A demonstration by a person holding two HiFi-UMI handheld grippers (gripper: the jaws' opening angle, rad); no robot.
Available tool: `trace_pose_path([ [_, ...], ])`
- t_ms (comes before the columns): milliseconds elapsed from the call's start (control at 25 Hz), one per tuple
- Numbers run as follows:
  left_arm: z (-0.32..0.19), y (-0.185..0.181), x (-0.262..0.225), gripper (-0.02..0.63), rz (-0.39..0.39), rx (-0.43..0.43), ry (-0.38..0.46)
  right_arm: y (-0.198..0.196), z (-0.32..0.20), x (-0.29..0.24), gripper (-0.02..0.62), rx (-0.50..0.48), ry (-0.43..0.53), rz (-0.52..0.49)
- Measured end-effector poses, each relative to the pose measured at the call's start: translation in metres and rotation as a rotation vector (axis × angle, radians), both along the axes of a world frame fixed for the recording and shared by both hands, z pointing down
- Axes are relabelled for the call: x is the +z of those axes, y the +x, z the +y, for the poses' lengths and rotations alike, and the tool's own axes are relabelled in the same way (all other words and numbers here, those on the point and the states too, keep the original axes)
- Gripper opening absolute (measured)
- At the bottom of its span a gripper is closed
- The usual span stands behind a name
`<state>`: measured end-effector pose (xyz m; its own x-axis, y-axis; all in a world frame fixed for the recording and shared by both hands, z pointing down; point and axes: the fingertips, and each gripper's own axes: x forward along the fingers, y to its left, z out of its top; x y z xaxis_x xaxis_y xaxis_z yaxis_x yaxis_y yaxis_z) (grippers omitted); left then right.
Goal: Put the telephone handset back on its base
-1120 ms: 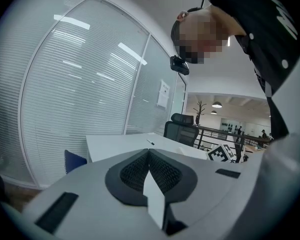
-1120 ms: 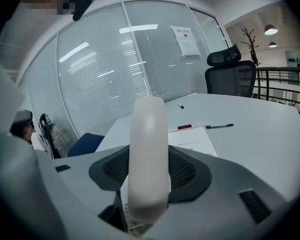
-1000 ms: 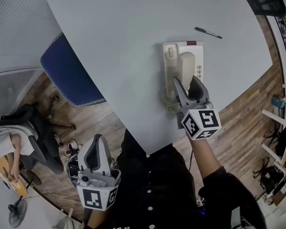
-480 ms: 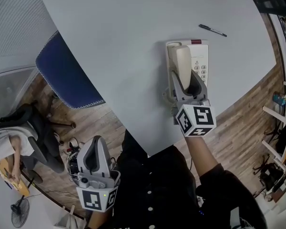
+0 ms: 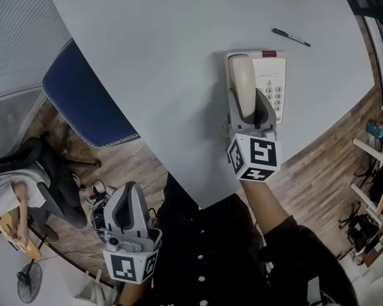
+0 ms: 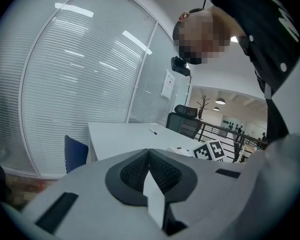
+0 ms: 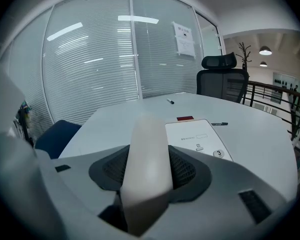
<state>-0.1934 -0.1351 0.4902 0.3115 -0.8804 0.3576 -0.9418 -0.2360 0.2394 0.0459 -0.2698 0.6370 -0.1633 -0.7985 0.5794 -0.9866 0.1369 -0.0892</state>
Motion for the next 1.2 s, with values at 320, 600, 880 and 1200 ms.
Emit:
trace_pose_path([
  [320, -0.005, 0.001, 0.008, 0.014, 0.004, -0.001, -0.022, 0.001, -0.001, 0.003, 0.233, 0.004, -0.01, 0.069],
  [600, -0.006, 0.003, 0.007, 0.014, 0.006, 0.004, -0.019, -0.007, -0.003, -0.004, 0.279, -0.045, 0.03, 0.141],
  [880, -0.006, 0.006, 0.0, 0.014, 0.005, 0.013, 0.001, -0.012, -0.002, -0.015, 0.284, -0.114, 0.064, 0.135],
  [1200, -0.012, 0.012, -0.021, 0.014, 0.0, 0.024, 0.061, -0.021, 0.006, -0.073, 0.251, -0.273, 0.244, 0.153],
])
